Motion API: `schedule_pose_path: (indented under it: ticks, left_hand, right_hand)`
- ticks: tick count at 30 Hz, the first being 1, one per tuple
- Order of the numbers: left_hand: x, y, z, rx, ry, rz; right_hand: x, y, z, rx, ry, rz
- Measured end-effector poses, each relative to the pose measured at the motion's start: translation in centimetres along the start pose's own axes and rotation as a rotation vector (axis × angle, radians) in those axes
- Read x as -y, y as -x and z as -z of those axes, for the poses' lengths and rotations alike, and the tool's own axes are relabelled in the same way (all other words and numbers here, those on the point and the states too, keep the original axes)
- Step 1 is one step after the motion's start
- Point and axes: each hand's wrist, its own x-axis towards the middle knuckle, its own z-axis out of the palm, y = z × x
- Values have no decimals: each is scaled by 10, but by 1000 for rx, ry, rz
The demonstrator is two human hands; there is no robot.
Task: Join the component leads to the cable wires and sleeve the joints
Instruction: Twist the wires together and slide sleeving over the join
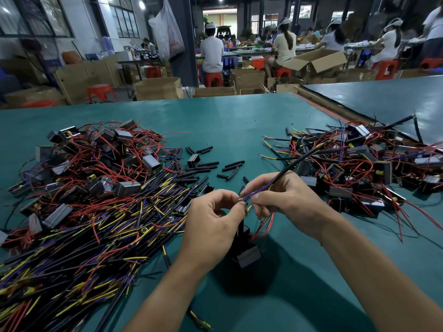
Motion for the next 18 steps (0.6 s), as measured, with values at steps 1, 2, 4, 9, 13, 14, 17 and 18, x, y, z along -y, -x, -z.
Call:
schedule_pose_path:
  ticks: [1,2,4,9,13,14,17,18]
  left_hand:
    - [-1,0,0,22,27,27]
    - [-3,-1,0,43,58,54]
    - [-6,-2,1,80,115,104]
    - [-7,-1,5,115,220,194]
    - [-9,-2,7,156,278,210]
    - [-9,-2,7,173,293,211]
    - [-10,-1,8,237,310,225]
    - [-11,-1,8,255,311,236]
  right_hand:
    - [0,0,0,6,0,-1]
    - [1,0,1,9,5,-1]
    - [1,-1,2,3,30,-8]
    - [-2,-1,4,-13,-9,-19]
    - [-2,-2,5,0,-118,-81]
    - [-2,-2,4,0,-168,-115]
    - [-4,-3,4,19,-276,-197]
    - [-4,-3,4,34,-274,-203]
